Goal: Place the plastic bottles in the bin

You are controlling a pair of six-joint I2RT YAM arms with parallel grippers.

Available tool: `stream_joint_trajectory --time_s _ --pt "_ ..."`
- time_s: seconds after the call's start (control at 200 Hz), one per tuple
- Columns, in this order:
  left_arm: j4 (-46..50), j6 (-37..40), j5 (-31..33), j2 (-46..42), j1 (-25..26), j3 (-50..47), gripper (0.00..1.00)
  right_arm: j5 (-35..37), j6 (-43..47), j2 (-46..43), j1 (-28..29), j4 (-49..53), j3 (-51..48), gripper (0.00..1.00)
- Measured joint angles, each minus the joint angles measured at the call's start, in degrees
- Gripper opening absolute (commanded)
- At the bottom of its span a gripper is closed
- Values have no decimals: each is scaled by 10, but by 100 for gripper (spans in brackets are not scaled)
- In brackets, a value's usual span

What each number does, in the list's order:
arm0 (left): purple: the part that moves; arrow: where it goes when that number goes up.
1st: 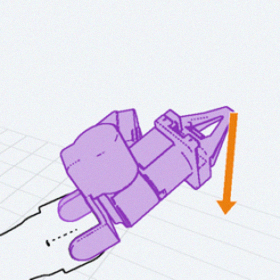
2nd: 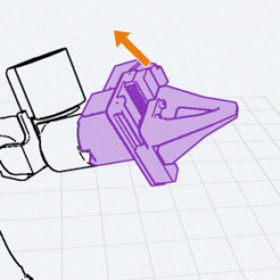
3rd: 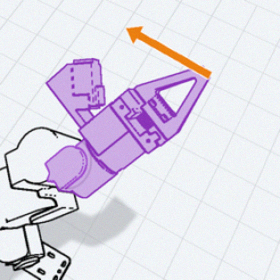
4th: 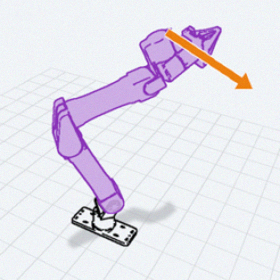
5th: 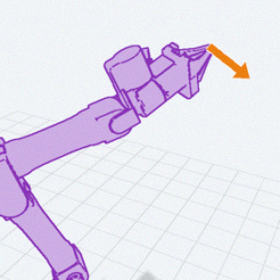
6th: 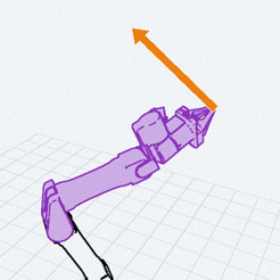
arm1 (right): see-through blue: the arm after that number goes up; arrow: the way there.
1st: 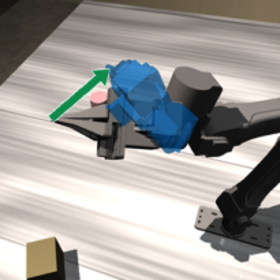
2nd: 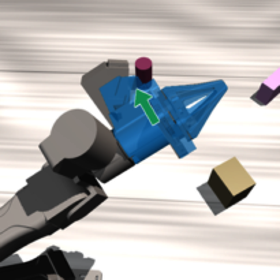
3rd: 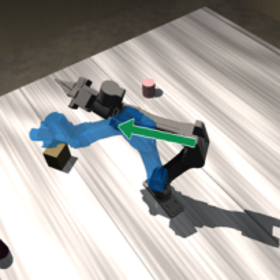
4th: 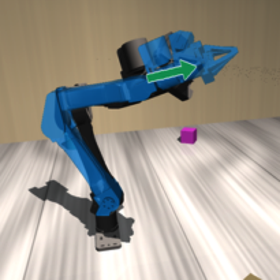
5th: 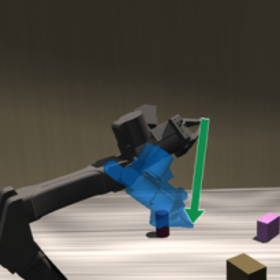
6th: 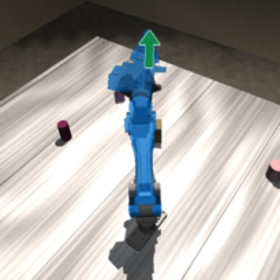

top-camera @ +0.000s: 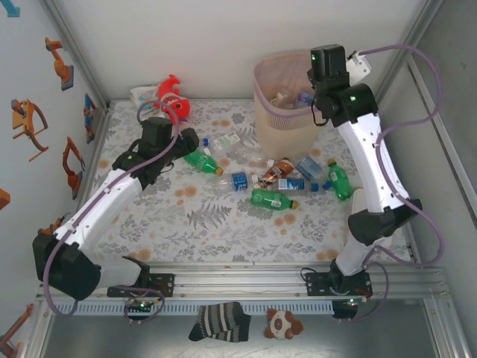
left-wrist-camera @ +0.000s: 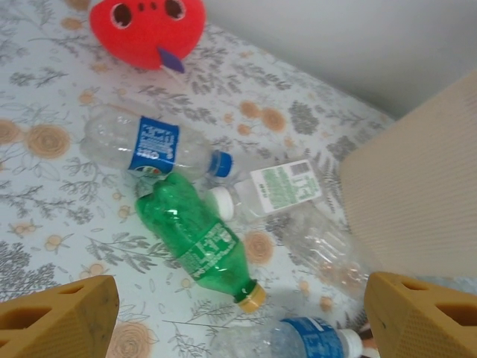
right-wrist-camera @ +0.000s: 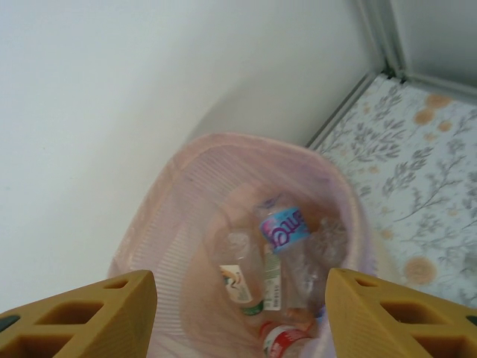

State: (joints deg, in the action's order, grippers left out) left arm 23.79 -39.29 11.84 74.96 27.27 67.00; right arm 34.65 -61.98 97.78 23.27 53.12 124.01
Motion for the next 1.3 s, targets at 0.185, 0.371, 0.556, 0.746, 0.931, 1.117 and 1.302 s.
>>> stream_joint_trajectory --time_s 0.185,0.371,0.556,0.746,0.931,1.117,1.302 --pt "44 -48 23 80 -13 46 86 24 27 -56 0 -4 -99 61" --pt "68 -105 17 165 -30 83 85 30 36 -112 0 -10 -201 61" --pt "90 -146 3 229 -35 119 85 38 35 -156 0 -18 -272 61" --pt "94 -180 -24 326 -44 184 87 40 35 -177 -1 -9 -315 61" --pt "106 -205 -40 368 -54 197 87 40 35 -177 -1 -9 -323 61" --pt "106 -217 -50 393 -64 197 86 37 29 -178 -1 -9 -348 60" --pt "97 -219 -64 410 -70 194 85 22 16 -179 -1 -9 -378 58"
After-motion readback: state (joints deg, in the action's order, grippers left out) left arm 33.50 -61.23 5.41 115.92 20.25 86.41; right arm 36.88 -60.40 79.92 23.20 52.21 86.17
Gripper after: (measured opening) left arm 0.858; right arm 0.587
